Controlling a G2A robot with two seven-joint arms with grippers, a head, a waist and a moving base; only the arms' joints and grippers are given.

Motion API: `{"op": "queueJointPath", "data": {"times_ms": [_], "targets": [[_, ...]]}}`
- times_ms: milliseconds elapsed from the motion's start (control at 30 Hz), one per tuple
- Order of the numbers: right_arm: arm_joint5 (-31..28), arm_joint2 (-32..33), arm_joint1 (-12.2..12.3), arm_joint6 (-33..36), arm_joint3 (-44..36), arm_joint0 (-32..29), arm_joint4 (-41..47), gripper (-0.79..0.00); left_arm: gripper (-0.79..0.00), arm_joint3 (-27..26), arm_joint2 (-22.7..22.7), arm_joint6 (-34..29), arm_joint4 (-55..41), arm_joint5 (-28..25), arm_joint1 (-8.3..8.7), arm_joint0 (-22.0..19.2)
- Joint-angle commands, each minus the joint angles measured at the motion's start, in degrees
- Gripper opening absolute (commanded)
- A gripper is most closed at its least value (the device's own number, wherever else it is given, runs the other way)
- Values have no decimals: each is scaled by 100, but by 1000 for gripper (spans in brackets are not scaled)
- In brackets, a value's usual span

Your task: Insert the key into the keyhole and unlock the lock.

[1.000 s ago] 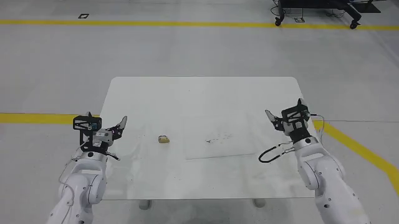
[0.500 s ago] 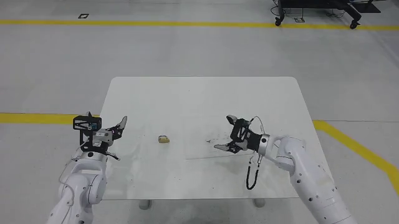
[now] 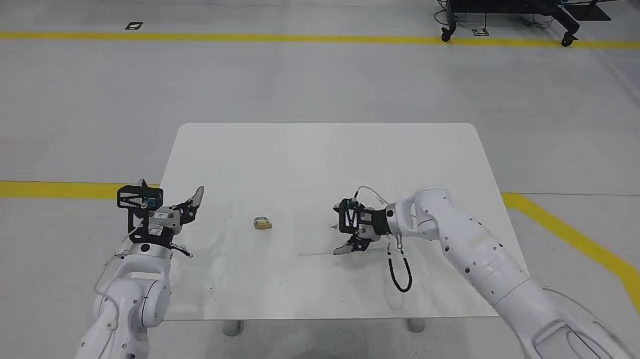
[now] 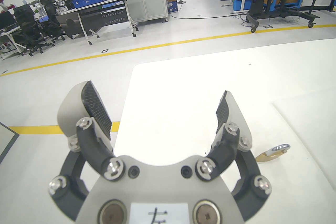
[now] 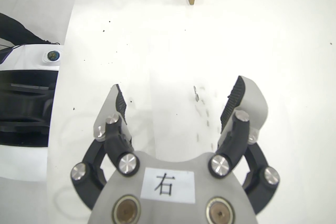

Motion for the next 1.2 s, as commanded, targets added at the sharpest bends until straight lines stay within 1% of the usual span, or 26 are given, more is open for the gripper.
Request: {"op": "queueJointPath", "data": {"times_ms": [0,167,300,400,467,500,600,700,967,1100,1167], "targets": [[0,-89,-40,41,258,176,105,-486,0,0,0,0,0,0,0,0],[138,-332,-169,169,616,454,130,-557,0,0,0,0,0,0,0,0],[260,-540,-291,268,902,636,191,-560,0,0,0,0,0,0,0,0],[250,-690,-384,322,1069,768,274,-603,0,0,0,0,0,0,0,0],[202,-755,-430,291,1167,840,315,-708,0,0,0,0,0,0,0,0],[168,-780,-448,256,1207,868,331,-785,0,0,0,0,0,0,0,0],[0,-817,-472,104,1279,934,332,-785,0,0,0,0,0,0,0,0],[0,-814,-442,-73,1172,919,195,-785,0,0,0,0,0,0,0,0],[141,-352,-151,-748,453,539,-487,-785,0,0,0,0,0,0,0,0],[120,-134,-26,-902,210,353,-696,-785,0,0,0,0,0,0,0,0],[67,-82,-2,-874,254,312,-654,-785,0,0,0,0,0,0,0,0]]}}
